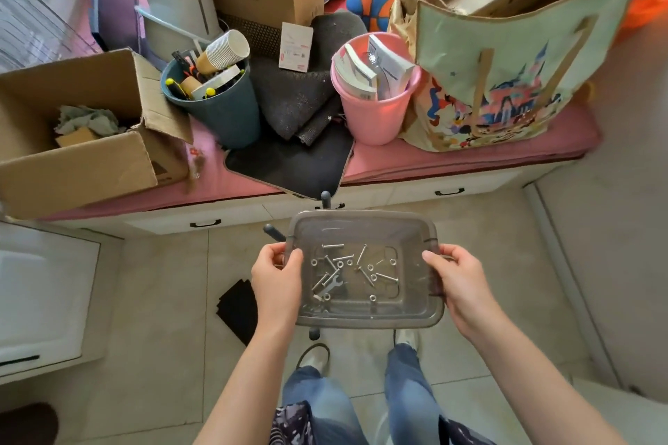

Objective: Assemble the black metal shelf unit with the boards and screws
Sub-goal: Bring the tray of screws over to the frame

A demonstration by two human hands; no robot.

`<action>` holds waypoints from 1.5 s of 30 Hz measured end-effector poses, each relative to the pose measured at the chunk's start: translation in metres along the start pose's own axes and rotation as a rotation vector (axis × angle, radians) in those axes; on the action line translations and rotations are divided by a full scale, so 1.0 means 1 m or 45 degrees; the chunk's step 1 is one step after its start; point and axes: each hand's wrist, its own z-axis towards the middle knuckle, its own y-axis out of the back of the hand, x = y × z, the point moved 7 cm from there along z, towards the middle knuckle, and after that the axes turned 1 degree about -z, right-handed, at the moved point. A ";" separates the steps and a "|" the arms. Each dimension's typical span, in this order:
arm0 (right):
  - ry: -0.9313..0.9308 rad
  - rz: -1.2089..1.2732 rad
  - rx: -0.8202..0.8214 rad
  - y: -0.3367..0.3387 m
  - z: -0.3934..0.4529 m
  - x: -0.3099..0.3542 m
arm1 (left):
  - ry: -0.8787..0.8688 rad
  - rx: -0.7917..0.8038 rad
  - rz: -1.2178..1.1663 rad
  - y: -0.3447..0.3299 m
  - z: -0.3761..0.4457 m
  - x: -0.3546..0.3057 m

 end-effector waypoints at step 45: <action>0.290 -0.740 -0.356 0.204 0.410 -0.270 | 0.247 0.647 0.387 -0.392 0.055 0.407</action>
